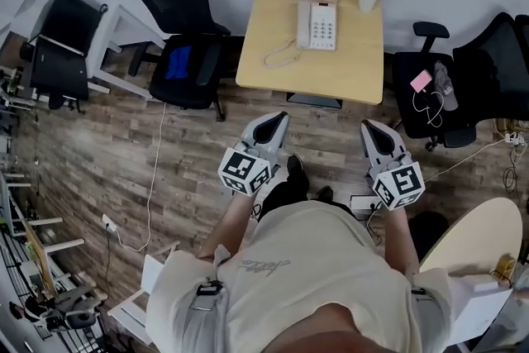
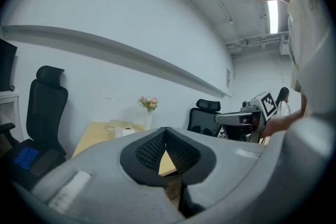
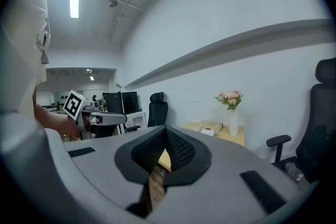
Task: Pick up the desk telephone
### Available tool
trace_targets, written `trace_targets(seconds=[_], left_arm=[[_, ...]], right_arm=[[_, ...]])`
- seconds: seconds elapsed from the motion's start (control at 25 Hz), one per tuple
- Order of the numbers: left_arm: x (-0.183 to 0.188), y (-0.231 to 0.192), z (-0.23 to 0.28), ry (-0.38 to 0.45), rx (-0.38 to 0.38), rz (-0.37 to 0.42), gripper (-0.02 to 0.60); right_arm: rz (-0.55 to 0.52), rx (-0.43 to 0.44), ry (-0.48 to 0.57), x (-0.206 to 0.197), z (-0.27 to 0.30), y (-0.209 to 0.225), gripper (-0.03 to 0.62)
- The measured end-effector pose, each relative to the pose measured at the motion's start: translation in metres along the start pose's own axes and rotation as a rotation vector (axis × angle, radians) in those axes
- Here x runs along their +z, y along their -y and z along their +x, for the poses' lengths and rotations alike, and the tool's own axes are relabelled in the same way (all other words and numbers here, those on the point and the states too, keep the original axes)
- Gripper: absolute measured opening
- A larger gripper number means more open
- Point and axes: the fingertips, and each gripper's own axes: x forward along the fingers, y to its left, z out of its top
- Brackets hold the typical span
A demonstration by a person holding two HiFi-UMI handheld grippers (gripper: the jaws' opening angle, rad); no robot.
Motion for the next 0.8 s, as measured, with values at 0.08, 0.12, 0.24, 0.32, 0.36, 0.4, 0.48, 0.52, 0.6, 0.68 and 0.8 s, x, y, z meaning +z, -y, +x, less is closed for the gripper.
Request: trace_targets(seconds=[0.08,0.12,0.24,0.32,0.36,0.4,0.48,0.52,0.6,0.68,0.8], left_arm=[[0.011,-0.018,0.015,0.021,-0.019,0.005,0.017],[0.016,-0.027,0.021,0.028,-0.029,0.009,0.017],[0.029,-0.052,0.036,0.044,-0.06,0.018,0.017],[0.035,-0.07,0.041,0.048,-0.076,0.021,0.017],[0.037,-0.079,0.043,0.05,-0.08,0.022,0.017],[0.038,-0.088,0.044,0.05,-0.083,0.024,0.017],[0.038,-0.106,0.046,0.05,-0.085,0.022,0.017],[0.037,-0.113,0.048,0.049,-0.085,0.019,0.017],[0.034,-0.124,0.051,0.043,-0.086,0.006,0.017],[0.032,-0.133,0.053,0.039,-0.087,-0.007,0.017],[0.028,-0.147,0.06,0.034,-0.081,-0.023,0.017]], right_arm=[[-0.012,-0.013,0.001,0.01,0.019,0.008,0.0],[-0.013,-0.02,0.003,0.015,0.028,0.01,0.0],[-0.006,-0.045,0.016,0.028,0.052,0.014,0.0],[-0.007,-0.059,0.02,0.035,0.069,0.014,0.0],[-0.011,-0.067,0.02,0.037,0.077,0.013,0.0],[-0.014,-0.074,0.021,0.04,0.085,0.012,0.0],[-0.013,-0.09,0.026,0.045,0.099,0.012,0.0],[-0.007,-0.099,0.027,0.046,0.104,0.013,0.0],[0.013,-0.111,0.021,0.046,0.113,0.016,0.0],[0.029,-0.117,0.008,0.046,0.12,0.022,0.0],[0.018,-0.129,-0.01,0.049,0.13,0.033,0.0]])
